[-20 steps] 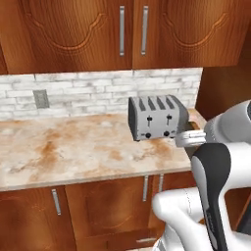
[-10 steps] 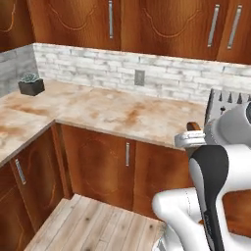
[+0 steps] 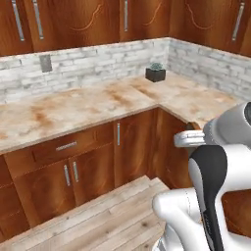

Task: Start the toaster. Once the lever pops up, take the bread to the plate on the dining counter.

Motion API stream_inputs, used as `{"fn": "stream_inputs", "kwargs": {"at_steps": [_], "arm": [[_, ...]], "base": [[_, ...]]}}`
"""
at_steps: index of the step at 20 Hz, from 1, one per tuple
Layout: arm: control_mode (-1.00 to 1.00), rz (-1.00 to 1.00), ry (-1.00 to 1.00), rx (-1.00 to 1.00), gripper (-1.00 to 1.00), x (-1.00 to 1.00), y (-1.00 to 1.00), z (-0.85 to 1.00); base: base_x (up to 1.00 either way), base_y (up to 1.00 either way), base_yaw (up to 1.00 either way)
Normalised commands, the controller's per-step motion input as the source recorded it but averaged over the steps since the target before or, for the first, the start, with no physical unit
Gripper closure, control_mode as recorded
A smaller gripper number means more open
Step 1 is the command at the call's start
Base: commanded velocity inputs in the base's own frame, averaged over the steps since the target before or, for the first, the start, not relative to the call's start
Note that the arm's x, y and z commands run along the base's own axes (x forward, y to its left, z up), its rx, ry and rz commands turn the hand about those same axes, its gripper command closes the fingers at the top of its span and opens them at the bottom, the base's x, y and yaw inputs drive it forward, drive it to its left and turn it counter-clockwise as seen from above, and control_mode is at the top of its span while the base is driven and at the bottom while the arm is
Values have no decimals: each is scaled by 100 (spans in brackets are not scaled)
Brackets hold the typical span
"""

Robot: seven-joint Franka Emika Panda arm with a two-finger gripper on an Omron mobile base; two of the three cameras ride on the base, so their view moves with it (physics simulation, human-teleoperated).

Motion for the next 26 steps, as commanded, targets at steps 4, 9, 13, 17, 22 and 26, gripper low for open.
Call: {"fn": "stream_inputs", "kwargs": {"at_steps": [4,9,13,17,22,26], "arm": [[100,0,0,0,100,0,0,0],[100,0,0,0,100,0,0,0],[100,0,0,0,100,0,0,0],[100,0,0,0,100,0,0,0],[100,0,0,0,100,0,0,0],[100,0,0,0,100,0,0,0]], "base": [[-11,1,100],[-11,0,100],[-4,0,100],[0,0,100],[19,0,94],[29,-4,75]]}}
